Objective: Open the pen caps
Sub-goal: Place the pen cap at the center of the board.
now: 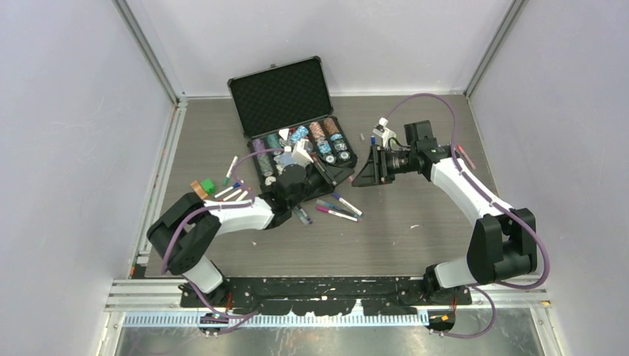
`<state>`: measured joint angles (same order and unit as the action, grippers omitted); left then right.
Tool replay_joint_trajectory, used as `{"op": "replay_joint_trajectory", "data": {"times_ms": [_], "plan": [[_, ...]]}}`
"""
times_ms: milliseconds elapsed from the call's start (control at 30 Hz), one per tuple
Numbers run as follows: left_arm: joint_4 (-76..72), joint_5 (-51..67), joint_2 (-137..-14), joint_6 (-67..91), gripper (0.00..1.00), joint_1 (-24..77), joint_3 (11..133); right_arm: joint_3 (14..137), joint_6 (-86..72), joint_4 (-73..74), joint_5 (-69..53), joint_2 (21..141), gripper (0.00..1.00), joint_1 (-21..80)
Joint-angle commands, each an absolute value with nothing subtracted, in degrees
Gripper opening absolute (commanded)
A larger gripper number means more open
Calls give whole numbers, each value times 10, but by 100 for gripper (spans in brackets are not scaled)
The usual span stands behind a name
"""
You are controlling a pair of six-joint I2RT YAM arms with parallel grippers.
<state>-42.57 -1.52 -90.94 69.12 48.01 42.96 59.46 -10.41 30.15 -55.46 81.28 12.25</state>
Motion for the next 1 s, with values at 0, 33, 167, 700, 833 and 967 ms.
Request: {"op": "replay_joint_trajectory", "data": {"times_ms": [0,33,167,700,833,967], "plan": [[-478,-26,-916,707,0,487,448,622,-87,303,-537,811,47,140],[-482,-24,-918,709,0,488,449,625,-86,302,-535,813,46,143],[-494,-12,-925,724,0,489,448,633,-83,291,-529,818,42,150],[-524,-3,-922,741,7,490,437,631,-93,281,-498,821,30,149],[-520,-4,-912,737,7,490,432,645,-72,307,-480,830,33,150],[-522,-3,-913,739,7,490,432,651,-83,293,-489,835,35,150]]}}
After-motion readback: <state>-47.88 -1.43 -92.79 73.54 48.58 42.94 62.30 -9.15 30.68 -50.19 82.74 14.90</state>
